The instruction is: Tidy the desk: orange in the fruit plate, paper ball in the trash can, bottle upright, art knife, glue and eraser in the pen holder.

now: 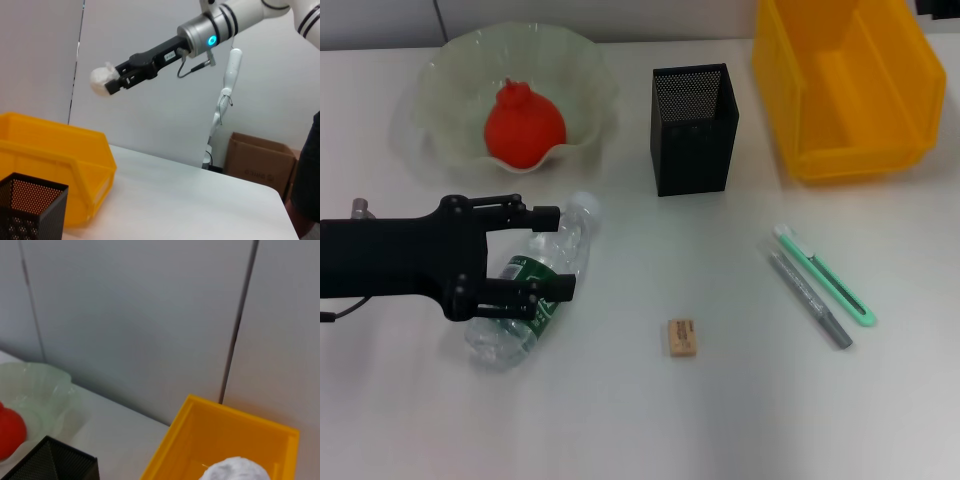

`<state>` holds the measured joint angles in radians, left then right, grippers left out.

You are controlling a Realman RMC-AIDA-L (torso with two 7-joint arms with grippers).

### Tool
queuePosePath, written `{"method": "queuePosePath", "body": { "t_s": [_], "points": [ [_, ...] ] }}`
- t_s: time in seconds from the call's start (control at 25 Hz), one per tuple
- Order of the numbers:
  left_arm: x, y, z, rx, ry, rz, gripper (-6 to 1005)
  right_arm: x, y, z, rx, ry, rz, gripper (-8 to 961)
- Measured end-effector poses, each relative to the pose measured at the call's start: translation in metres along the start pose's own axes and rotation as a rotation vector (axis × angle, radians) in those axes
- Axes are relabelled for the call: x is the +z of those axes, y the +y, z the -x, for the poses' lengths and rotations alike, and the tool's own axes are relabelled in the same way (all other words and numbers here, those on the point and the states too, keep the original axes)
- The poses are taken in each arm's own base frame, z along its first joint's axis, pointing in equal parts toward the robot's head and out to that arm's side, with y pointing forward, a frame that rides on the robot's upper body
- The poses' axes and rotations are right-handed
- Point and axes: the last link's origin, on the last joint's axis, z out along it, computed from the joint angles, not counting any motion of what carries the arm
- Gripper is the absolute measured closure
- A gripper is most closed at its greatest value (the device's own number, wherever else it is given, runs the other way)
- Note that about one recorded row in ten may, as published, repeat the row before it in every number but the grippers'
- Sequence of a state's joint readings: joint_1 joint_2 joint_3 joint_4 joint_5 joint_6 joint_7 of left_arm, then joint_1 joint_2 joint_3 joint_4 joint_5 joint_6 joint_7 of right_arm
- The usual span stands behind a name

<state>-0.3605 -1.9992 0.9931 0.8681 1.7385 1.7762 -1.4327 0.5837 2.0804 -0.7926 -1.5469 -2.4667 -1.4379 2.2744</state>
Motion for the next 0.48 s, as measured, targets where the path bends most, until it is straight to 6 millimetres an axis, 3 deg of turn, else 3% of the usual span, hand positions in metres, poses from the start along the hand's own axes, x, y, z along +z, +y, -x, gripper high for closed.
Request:
{"method": "queuePosePath", "body": {
  "t_s": [0.2,0.48],
  "points": [
    [0.001,-0.007,-0.011,-0.027,0.047,-0.029,187,0.019,0.004,-0.010,0.012,-0.014,0.040,362],
    [0.002,-0.014,-0.028,-0.139,0.044,-0.058,187,0.011,0.010,-0.032,0.036,-0.067,0.135,145]
  ]
}}
